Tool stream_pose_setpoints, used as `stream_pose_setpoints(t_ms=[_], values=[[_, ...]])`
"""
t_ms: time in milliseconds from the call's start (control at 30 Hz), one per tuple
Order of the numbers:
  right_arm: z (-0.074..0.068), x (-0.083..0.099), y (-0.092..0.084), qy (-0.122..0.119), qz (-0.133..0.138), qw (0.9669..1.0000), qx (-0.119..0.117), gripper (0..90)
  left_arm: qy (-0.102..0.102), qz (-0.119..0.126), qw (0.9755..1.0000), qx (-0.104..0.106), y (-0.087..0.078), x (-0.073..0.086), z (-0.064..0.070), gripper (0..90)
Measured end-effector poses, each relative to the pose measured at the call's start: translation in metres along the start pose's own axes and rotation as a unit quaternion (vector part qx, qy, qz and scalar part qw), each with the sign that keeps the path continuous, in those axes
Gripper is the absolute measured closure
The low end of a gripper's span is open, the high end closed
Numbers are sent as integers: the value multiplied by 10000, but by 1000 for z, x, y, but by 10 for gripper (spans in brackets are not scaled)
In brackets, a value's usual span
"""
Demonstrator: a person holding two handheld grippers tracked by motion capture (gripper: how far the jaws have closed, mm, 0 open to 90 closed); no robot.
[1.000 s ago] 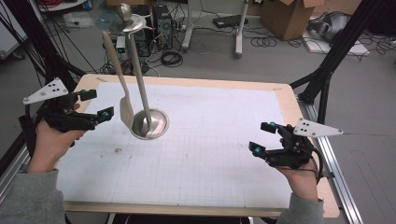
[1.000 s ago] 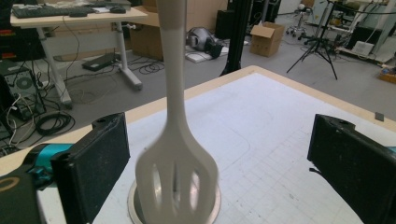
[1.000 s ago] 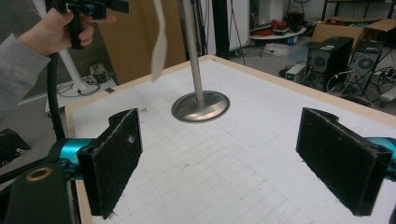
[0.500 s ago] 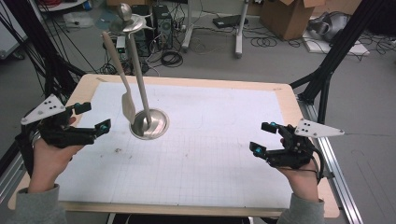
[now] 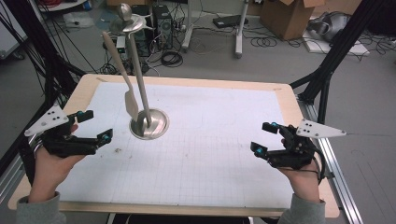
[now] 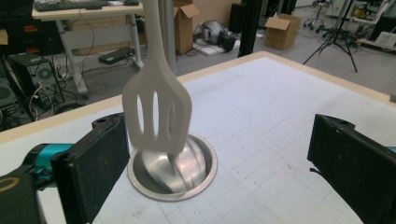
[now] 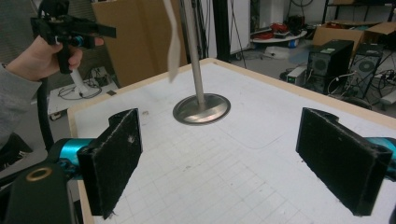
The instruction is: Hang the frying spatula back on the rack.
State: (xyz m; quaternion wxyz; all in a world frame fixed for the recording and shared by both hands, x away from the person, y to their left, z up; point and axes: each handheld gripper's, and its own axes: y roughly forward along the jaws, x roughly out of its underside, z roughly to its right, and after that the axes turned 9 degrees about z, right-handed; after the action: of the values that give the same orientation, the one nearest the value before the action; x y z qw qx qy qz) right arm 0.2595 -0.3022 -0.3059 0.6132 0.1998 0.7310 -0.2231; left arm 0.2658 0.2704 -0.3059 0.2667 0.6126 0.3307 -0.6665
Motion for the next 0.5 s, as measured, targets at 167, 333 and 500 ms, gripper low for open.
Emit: stream_pose_setpoints(t_ms=[167,333,500], values=[[1,0,-3,-2,33,10000,1,135,22,27,10000,-40,-2,2,0,61],[1,0,-4,29,38,10000,27,135,5,70,10000,-56,-7,3,-3,61],[2,1,-6,8,57,10000,51,135,-11,108,9999,-65,-13,3,-3,61]])
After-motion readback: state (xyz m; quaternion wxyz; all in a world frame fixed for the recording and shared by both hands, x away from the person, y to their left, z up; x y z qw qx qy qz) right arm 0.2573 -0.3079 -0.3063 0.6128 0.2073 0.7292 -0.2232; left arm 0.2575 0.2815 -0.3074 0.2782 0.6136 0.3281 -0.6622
